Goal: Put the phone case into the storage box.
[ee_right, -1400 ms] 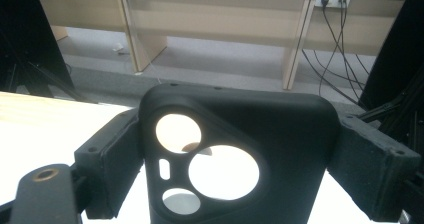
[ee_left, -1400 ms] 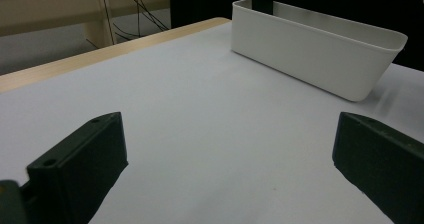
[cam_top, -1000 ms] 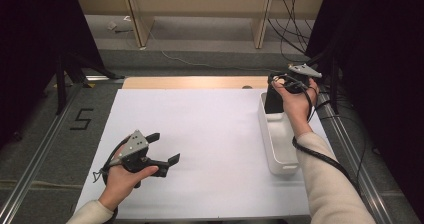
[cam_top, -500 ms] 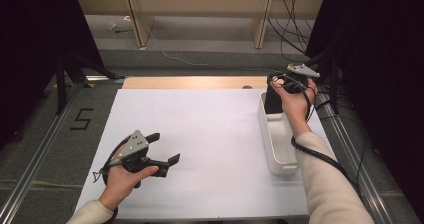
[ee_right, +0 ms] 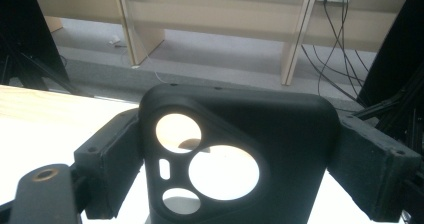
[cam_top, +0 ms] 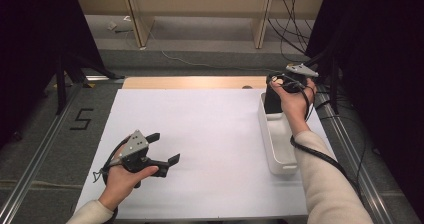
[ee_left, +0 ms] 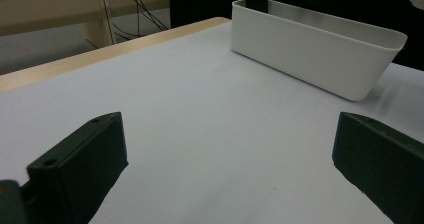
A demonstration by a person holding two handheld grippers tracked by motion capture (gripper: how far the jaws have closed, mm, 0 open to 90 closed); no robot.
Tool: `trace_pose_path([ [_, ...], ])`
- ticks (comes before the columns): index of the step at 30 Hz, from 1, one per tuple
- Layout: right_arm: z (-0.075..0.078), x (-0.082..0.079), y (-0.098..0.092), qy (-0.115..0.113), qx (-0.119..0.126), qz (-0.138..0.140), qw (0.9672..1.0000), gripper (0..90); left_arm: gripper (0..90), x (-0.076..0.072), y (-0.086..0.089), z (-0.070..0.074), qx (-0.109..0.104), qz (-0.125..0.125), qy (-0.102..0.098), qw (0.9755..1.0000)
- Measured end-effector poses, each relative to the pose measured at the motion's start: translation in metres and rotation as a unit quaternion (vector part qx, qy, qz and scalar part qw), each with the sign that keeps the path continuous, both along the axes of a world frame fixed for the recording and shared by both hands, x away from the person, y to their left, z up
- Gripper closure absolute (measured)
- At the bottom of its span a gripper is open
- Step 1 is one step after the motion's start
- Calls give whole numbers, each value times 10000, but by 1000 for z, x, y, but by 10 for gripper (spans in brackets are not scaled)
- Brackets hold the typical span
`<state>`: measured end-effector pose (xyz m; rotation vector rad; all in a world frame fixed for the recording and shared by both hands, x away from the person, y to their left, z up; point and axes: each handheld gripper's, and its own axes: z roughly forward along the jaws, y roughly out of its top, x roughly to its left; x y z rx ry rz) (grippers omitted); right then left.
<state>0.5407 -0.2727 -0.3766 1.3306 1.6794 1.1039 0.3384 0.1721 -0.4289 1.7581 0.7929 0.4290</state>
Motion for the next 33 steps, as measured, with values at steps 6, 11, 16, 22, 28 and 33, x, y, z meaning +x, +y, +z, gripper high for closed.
trace_pose_path([
  [6,-2,1,1,6,-28,8,10000,149,6,0,0,0,-1,-6,0,10000],
  [11,-3,2,2,23,-36,17,10000,149,6,0,0,0,0,-5,-1,10000],
  [16,-4,3,3,17,-61,27,10000,148,7,0,0,0,-3,3,7,10000],
  [22,-7,4,4,48,-107,44,9999,148,6,0,0,0,-7,-2,10,10000],
  [28,-12,6,5,88,-181,54,9998,148,6,0,0,0,2,-7,7,10000],
  [33,-18,7,6,180,-208,53,9996,147,6,0,0,0,1,-10,5,10000],
])
